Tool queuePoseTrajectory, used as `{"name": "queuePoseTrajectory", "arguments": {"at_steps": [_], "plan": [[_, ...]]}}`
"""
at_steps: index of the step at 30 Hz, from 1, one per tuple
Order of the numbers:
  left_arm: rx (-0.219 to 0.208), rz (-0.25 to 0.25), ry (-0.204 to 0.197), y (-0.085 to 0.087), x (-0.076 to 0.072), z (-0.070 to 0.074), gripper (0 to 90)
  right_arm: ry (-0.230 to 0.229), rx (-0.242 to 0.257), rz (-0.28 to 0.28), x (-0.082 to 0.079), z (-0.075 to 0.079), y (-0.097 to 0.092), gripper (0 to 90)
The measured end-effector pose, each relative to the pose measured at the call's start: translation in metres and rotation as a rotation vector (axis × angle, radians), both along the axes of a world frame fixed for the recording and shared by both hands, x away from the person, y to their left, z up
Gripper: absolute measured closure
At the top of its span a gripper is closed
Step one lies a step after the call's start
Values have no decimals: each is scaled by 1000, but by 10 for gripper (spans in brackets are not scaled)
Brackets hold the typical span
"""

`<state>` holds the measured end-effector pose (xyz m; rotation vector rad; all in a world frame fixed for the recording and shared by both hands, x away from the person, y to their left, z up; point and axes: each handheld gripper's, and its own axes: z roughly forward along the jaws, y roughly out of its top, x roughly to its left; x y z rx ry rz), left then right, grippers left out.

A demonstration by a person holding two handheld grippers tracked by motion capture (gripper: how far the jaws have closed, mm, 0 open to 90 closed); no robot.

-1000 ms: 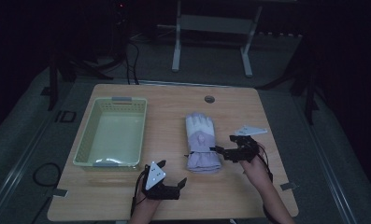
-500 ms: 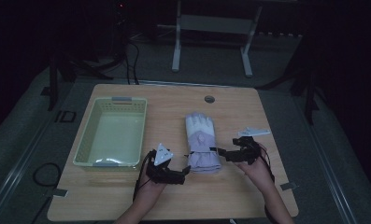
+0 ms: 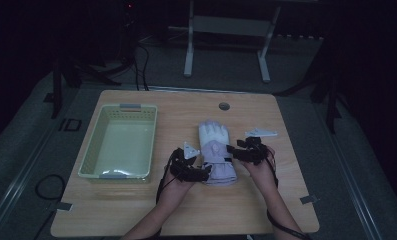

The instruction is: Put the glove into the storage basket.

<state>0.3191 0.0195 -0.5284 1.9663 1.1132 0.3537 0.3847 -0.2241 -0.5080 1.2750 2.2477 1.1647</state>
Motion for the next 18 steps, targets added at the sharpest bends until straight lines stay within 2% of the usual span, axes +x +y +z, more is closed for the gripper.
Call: {"name": "queuePoseTrajectory", "arguments": {"at_steps": [2,5,8,10,15,16,17,18], "plan": [[-23,-10,30,-3,0,-4,147,24,32,-5,2,-5,0,458],[-13,-11,59,-9,0,-9,150,69,49,-7,4,-14,-1,449],[-35,-23,120,-11,4,-17,150,126,69,13,5,-25,-1,449],[-24,-42,132,-12,7,-21,153,169,97,19,7,-31,-4,448],[-115,-89,225,-7,17,-34,180,347,233,32,19,-46,-15,451],[-122,-102,223,-6,18,-35,212,382,267,32,21,-49,-17,477],[-126,-119,226,-6,19,-35,232,401,299,41,22,-51,-18,494],[-151,-150,245,-6,20,-35,295,401,310,47,22,-53,-19,524]]}}
